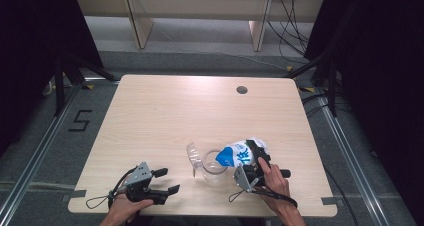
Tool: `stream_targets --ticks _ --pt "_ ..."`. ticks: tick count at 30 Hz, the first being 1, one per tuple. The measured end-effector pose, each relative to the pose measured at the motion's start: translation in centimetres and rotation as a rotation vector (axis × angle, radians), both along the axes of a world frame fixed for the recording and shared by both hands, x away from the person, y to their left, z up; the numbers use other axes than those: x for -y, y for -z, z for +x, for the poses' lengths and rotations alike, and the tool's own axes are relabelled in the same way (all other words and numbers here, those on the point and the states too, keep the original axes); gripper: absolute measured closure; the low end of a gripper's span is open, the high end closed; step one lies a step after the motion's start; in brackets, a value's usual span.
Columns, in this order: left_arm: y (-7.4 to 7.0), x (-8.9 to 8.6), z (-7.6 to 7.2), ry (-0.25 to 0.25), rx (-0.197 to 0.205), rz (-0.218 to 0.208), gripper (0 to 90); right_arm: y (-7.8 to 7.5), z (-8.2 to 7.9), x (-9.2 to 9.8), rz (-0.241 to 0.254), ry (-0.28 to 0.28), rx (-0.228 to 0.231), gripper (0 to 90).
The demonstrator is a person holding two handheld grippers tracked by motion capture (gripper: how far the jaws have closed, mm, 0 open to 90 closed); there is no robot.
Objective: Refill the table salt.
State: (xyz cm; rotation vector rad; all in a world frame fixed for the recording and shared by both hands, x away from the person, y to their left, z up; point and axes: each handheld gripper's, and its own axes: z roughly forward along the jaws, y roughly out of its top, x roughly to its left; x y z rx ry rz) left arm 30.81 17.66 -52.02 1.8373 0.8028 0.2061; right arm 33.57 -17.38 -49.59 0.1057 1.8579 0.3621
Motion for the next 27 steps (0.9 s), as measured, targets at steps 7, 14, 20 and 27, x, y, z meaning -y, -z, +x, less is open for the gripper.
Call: stream_targets --ticks 7,14,20,27 --pt "-0.01 0.00 -0.02 0.000 -0.002 0.000 22.4 -0.13 -0.12 -0.05 -0.019 0.005 0.005 42.0" --pt "-0.02 -0.03 -0.02 0.000 -0.001 0.000 22.4 -0.31 0.08 -0.05 -0.045 -0.014 0.028 42.1" --pt "-0.03 0.02 -0.06 0.000 -0.003 0.001 22.4 -0.33 -0.09 -0.23 -0.055 0.003 0.029 42.2" --pt "0.00 -0.05 0.08 0.016 0.007 -0.004 22.4 -0.49 -0.12 -0.42 -0.071 0.015 0.023 42.3"
